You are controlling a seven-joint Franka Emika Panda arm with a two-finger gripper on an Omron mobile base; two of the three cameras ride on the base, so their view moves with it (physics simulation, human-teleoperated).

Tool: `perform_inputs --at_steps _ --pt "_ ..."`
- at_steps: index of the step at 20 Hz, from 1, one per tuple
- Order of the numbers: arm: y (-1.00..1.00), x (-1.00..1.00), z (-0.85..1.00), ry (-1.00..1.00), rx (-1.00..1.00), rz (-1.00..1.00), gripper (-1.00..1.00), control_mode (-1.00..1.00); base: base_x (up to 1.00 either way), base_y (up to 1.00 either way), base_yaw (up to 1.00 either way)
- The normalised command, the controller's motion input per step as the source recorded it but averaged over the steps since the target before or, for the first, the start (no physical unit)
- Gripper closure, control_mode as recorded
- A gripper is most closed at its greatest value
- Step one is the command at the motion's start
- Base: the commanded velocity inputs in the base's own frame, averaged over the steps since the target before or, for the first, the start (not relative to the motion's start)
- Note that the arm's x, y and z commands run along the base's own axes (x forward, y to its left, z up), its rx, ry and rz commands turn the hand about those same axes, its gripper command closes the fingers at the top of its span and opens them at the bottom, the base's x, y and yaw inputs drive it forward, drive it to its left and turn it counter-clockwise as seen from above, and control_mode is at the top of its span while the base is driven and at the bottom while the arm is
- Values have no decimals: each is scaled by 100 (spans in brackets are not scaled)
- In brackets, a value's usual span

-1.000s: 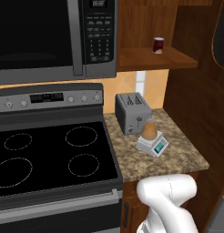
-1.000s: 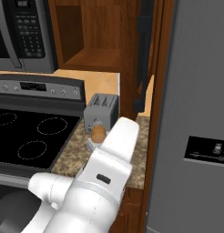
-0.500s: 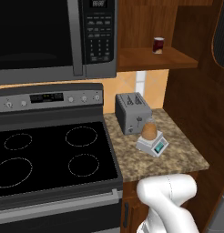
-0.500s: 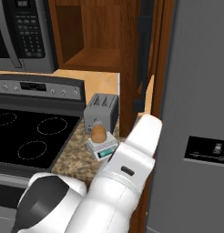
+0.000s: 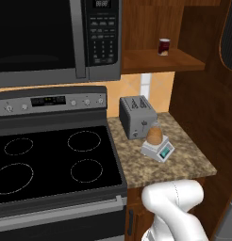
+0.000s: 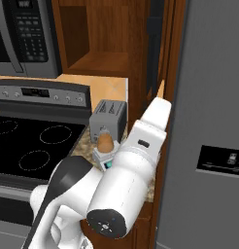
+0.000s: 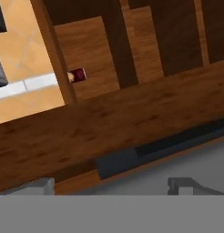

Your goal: Pick the honey bottle and place it on the digital scale for weighing, and close the cabinet.

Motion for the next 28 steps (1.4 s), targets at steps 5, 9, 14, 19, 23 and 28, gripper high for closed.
perform_inputs --at_steps 5,9,14,19,23,28 --pt "7 89 -20 2 -9 0 -100 -100 0 0 0" --pt "50 71 -9 2 -13 0 -100 -100 0 0 0" --pt "92 99 0 22 -10 10 -100 -100 0 0 0" --pt "99 100 -22 25 0 22 -100 -100 0 0 0" --pt "98 100 -40 13 6 28 -100 -100 0 0 0" --pt "71 100 -29 4 11 28 -100 -100 0 0 0"
